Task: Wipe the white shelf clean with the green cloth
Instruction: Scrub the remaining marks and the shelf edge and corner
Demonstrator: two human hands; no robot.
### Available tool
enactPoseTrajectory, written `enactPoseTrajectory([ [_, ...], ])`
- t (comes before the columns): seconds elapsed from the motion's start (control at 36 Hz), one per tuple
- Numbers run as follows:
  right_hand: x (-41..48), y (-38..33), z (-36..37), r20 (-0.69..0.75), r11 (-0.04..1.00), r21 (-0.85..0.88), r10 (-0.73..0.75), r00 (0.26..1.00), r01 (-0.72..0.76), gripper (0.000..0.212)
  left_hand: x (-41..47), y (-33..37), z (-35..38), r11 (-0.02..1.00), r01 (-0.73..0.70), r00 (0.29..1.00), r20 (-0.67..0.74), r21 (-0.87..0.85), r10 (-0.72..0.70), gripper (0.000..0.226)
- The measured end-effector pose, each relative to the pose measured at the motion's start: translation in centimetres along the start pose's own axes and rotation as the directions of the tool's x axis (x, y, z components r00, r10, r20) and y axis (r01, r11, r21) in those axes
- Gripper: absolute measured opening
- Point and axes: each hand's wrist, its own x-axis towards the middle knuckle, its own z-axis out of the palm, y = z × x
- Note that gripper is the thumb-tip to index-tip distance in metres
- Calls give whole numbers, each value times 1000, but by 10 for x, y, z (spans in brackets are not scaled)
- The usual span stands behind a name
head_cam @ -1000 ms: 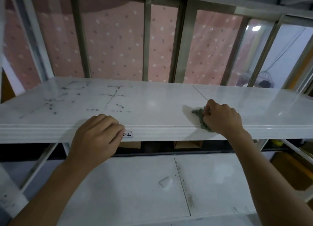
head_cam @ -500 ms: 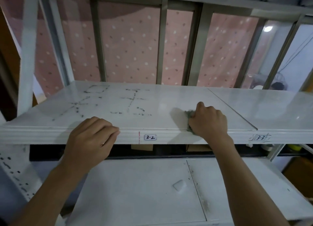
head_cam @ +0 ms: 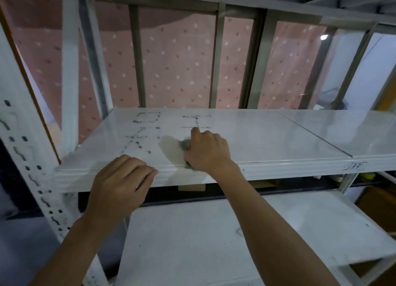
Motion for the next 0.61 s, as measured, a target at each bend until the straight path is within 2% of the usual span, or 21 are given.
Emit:
enactPoseTrajectory([
  [0.17,-1,-21,4,-32,983,29,-182,983,183,13,-2,-3,1,997,48,999,-19,-65,-49,20],
  [0.25,-5,-17,4,-72,981,41,-188,980,191,14,-1,-3,2,992,75,997,-21,-97,-77,22],
  [0.36,-12,1,3,-75,996,3,-87,993,88,12,0,-6,5,992,77,996,-27,-103,-80,26],
  [0.44,-18,29,0,-67,998,-25,52,996,-54,15,-1,-8,7,989,81,996,-28,-122,-85,27],
  [0.61,-13,81,-8,-38,955,-83,283,958,-285,13,1,-12,11,988,74,996,-32,-134,-79,29],
])
